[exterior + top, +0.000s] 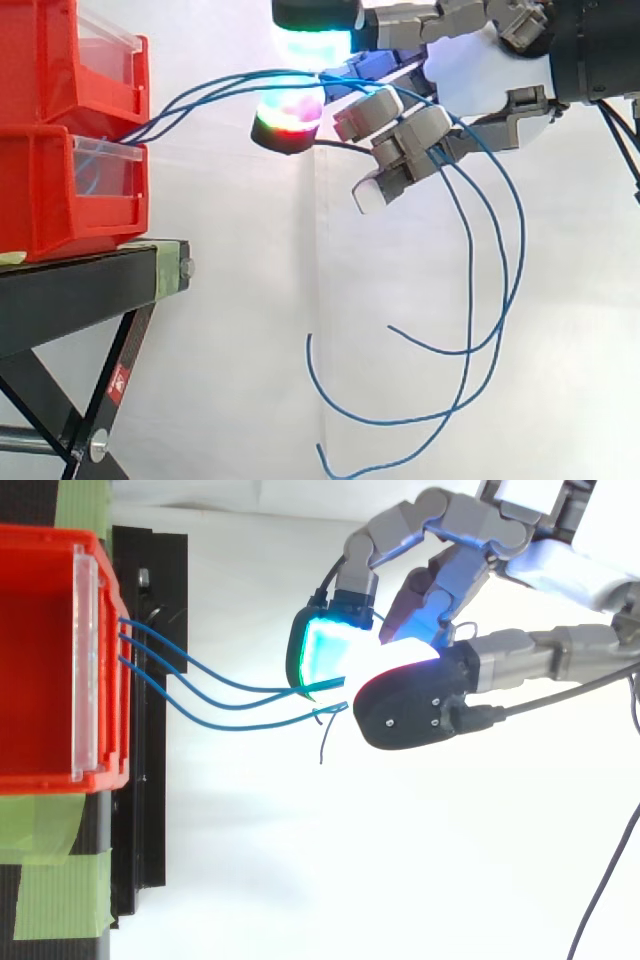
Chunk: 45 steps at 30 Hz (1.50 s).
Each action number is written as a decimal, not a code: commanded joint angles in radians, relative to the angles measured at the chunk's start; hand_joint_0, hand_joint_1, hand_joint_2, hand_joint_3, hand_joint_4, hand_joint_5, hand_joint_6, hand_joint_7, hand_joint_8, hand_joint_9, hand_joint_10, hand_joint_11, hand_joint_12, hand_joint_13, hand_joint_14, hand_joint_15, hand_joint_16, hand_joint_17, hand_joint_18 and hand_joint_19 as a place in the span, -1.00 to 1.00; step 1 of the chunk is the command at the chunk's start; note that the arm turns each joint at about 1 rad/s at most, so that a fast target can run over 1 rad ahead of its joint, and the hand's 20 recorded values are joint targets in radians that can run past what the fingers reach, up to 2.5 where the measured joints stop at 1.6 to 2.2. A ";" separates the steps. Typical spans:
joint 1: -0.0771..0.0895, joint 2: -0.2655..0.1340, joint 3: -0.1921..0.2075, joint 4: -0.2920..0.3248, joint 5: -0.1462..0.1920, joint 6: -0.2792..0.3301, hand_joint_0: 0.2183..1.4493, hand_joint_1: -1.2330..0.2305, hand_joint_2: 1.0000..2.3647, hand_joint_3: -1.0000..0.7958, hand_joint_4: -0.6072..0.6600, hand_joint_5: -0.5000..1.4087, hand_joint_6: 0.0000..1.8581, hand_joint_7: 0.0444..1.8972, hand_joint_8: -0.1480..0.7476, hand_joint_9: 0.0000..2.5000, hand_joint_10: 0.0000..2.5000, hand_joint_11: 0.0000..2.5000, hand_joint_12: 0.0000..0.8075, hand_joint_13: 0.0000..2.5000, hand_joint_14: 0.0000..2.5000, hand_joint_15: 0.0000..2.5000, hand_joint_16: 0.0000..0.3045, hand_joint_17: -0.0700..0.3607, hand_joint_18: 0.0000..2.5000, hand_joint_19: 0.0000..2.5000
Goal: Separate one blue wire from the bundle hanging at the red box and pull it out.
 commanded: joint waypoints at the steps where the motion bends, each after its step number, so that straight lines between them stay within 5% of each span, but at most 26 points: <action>1: 0.000 0.001 0.000 0.000 0.001 0.000 -0.36 -0.25 -0.98 -0.21 0.13 -0.68 -0.01 -0.10 0.00 0.06 -1.00 0.34 0.02 -0.03 -0.63 0.29 -0.67 -0.16 -0.29 -0.45; 12: 0.000 0.001 0.000 0.000 0.001 0.000 -0.32 -0.37 -0.97 -0.06 -0.06 -0.68 0.01 -0.04 -0.01 0.06 -1.00 0.35 0.00 -0.01 -0.68 0.33 -0.68 -0.17 -0.28 -0.46; 26: 0.000 -0.001 -0.001 -0.011 0.001 0.002 -0.32 -0.44 -0.97 0.01 0.23 -0.71 0.02 -0.14 0.04 -0.05 -1.00 0.33 0.07 -0.07 -0.61 0.29 -0.65 -0.11 -0.29 -0.46; 38: 0.002 0.001 -0.001 -0.012 0.005 0.003 -0.45 -0.09 -0.99 -0.10 0.25 -0.68 0.00 -0.14 0.16 0.07 -0.96 0.27 0.24 -0.06 -0.38 0.11 -0.58 0.00 -0.23 -0.47; 45: 0.002 -0.001 0.000 -0.012 0.005 0.003 -0.51 -0.13 -0.98 -0.18 0.22 -0.69 -0.02 -0.07 0.04 0.03 -1.00 0.31 0.08 -0.07 -0.53 0.24 -0.63 -0.09 -0.31 -0.43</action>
